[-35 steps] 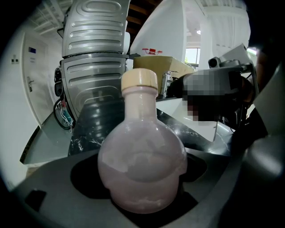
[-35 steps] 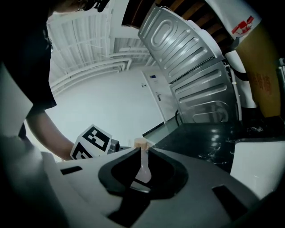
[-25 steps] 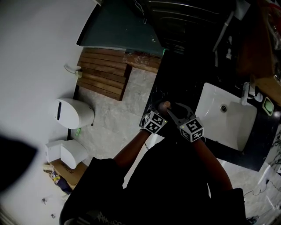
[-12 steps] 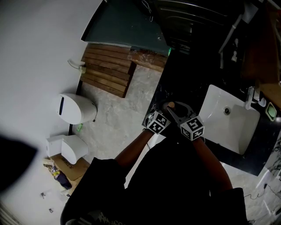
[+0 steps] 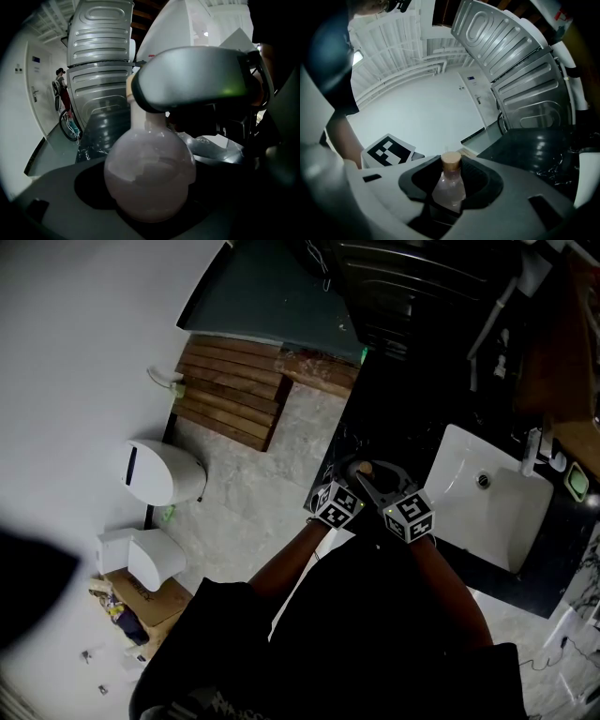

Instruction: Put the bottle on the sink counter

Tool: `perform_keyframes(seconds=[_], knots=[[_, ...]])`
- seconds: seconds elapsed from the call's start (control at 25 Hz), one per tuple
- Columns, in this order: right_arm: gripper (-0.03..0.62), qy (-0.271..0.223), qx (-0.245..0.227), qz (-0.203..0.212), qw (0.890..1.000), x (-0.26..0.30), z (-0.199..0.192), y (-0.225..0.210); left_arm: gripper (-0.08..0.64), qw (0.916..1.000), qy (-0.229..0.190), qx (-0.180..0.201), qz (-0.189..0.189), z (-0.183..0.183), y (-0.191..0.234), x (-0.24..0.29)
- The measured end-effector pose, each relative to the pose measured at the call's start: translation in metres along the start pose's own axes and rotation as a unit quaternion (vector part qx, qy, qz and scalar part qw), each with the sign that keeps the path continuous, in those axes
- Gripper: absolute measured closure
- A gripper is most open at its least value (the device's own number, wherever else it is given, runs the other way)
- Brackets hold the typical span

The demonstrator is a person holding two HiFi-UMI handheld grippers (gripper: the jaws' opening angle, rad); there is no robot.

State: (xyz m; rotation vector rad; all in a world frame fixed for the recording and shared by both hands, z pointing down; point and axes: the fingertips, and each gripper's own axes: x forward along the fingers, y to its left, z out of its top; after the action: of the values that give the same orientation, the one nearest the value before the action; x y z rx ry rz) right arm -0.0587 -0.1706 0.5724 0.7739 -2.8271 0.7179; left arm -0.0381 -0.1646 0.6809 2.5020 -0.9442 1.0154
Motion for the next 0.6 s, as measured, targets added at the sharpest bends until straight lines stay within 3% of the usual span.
perform_keyframes(seconds=[0.4, 0.6], knots=[[0.456, 0.008, -0.052, -0.005, 0.999, 0.007, 0.004, 0.020, 0.163, 0.9993, -0.027, -0.025, 0.002, -0.002, 0.001, -0.016], [0.456, 0.005, -0.051, -0.009, 0.999, 0.012, 0.005, 0.024, 0.163, 0.9988, -0.031, -0.037, 0.008, -0.006, 0.005, -0.023]])
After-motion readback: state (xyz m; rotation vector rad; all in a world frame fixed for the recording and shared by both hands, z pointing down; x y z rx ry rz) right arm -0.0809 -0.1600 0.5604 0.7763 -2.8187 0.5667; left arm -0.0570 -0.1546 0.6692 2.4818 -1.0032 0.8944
